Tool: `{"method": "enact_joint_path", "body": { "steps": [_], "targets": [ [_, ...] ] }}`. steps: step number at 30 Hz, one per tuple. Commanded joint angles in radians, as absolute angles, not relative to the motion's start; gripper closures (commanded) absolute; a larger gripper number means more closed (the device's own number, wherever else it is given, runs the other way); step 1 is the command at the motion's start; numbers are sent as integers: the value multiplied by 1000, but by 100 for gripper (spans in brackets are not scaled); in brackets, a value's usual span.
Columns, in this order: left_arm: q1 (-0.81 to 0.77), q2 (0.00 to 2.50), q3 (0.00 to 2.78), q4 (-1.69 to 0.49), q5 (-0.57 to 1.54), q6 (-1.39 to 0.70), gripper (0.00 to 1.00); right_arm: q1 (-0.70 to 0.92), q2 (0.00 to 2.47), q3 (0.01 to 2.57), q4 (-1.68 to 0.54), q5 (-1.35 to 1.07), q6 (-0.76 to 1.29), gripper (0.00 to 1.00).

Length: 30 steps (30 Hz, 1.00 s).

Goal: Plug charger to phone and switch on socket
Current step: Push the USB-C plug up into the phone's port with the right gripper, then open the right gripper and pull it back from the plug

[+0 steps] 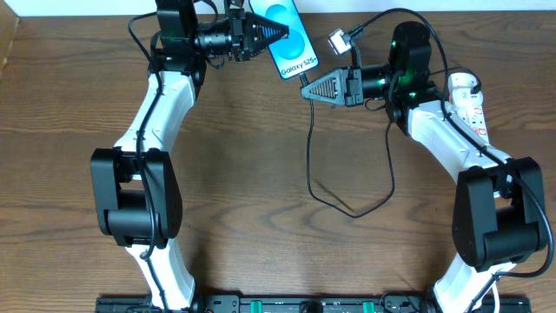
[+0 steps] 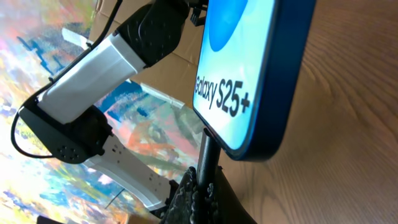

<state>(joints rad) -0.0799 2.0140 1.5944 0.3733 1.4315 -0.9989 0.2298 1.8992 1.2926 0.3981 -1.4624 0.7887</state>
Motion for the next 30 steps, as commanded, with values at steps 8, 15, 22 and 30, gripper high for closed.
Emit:
{"method": "enact_joint_path", "body": {
  "steps": [8,15,22,30],
  "targets": [
    [-98,1991,1605,377,1485,-985,93,218,1893,1307,427,-1391,815,99],
    [-95,1991,1605,377,1484,-985,93,218,1893,1307,425,-1441,815,88],
    [-68,1991,1605,376,1484,-985,93,216,1893,1307,426,-1488,815,75],
    [-32,1992,1605,376,1484,-973,93,180,1893,1307,418,-1476,815,58]
  ]
}}
